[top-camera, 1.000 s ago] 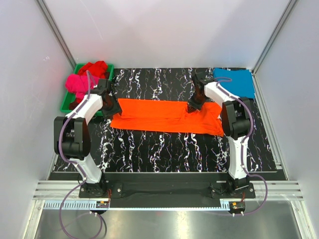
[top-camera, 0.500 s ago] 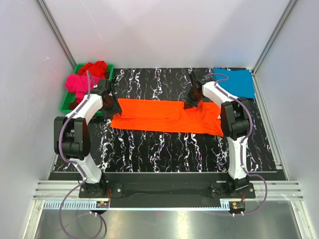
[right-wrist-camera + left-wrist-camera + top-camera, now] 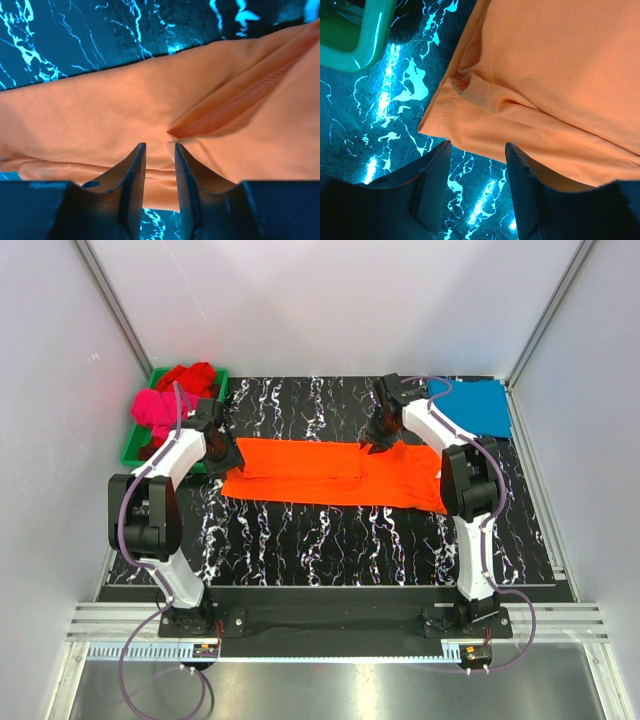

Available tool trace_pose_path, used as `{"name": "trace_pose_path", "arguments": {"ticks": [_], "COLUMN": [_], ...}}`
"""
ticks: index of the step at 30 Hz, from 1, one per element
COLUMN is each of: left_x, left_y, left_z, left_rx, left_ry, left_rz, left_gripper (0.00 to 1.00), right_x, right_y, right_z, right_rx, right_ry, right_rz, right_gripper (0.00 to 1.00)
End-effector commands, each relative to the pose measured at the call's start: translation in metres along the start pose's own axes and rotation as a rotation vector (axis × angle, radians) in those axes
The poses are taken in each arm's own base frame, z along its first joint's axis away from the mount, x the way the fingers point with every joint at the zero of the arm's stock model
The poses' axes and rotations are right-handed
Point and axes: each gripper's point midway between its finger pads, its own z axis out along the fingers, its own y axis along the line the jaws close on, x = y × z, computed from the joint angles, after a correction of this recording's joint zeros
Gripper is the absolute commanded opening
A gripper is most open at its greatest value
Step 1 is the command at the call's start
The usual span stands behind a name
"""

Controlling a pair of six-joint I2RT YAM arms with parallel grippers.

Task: Fold and stack the t-shirts
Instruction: Fold the tshirt

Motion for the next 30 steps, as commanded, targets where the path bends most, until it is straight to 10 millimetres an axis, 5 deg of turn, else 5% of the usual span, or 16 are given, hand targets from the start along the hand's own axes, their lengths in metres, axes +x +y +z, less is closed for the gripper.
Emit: {"name": "trace_pose_path", "arguments": {"ticks": [1,10,18,23,30], "left_x": [-0.014,-0.009,-0.013,-0.012,-0.019], "left_y": [-0.005,-0.007,-0.016,-0.021,-0.029], "left_z": [-0.015,-0.013,-0.032,-0.034,-0.037], "left_rx": [0.018,0.041,0.075,0.096,0.109], "left_ry": [-0.058,-0.052,-0.077,-0.067,-0.077], "left_rz": [0.011,0.01,0.034,0.029,0.036], "left_gripper": [0.52,0.53,0.54,0.54,0.54], "right_x": [-0.018,-0.043,-0.06,-0.072,-0.07], "right_y": [0.0,-0.055,-0.061,-0.041,-0.037], "right_z": [-0.022,-0.03,0.007,0.003,0.011], "right_rx": [0.037,0.048,-0.127,-0.216,-0.235], "right_ry": [-0.073,-0.066,0.019,-0.002,0.019], "right_rz": [-0.06,0.023,-0.024,-0.076,-0.013], "right_gripper": [0.36,0.02,0.09,0.2,0.22]}}
